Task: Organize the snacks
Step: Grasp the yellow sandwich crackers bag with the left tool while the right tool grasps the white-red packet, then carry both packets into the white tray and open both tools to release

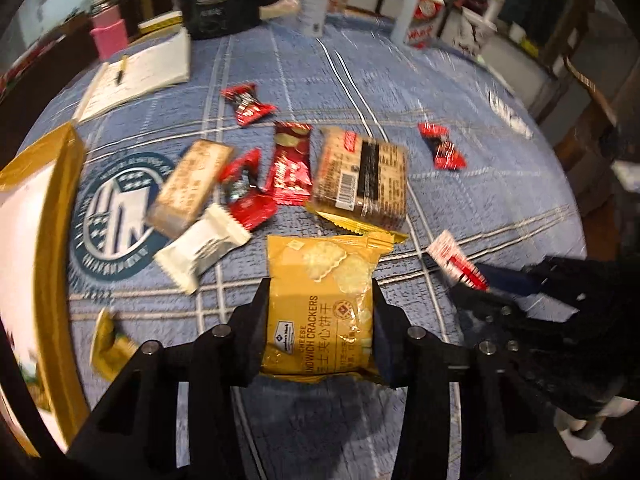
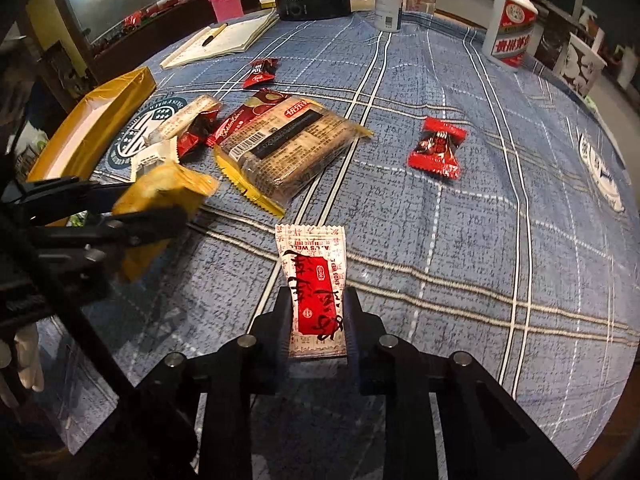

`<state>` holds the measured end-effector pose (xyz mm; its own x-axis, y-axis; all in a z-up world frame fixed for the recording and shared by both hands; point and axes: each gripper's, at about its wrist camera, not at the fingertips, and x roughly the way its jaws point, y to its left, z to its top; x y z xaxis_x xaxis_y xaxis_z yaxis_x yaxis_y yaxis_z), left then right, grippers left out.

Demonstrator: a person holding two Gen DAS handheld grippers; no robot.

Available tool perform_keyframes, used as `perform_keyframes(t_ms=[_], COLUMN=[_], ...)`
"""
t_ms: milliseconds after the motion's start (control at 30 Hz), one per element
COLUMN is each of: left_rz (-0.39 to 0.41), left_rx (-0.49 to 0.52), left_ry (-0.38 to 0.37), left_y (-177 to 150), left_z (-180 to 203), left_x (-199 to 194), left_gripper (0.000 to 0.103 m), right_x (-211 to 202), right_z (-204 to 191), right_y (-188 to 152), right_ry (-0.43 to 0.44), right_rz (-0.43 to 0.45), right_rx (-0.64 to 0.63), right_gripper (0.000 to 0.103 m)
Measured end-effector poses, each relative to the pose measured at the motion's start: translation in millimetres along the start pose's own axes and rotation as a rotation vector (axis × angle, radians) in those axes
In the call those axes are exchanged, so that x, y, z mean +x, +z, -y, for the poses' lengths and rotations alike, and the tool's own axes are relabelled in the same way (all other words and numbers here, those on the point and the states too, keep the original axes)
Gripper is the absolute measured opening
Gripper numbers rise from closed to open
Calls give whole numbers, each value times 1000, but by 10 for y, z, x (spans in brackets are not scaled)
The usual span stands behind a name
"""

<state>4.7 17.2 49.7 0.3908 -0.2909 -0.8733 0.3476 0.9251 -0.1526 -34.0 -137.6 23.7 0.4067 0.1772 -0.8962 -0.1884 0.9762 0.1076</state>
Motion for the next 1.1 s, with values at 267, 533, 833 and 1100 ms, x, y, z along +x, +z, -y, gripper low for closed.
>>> perform_keyframes(t_ms=[267, 533, 833, 1100], left_rz=[113, 174, 189, 157], left_rx=[-198, -362, -451, -479], left_ry=[-19, 79, 154, 156], left_y=[-180, -444, -581, -460], left_z=[-541, -1393, -2330, -3105], left_x=[-633, -1031, -1185, -981], left_gripper=[46, 46, 46, 46], right_x=[-213, -305, -187, 344], right_z=[-319, -1144, -2360, -3154], right_y=[96, 519, 1140, 1358], right_ry=[106, 241, 338, 289], right_rz=[23, 51, 65, 14], right_rx=[-4, -98, -229, -289], right_gripper=[23, 24, 24, 24])
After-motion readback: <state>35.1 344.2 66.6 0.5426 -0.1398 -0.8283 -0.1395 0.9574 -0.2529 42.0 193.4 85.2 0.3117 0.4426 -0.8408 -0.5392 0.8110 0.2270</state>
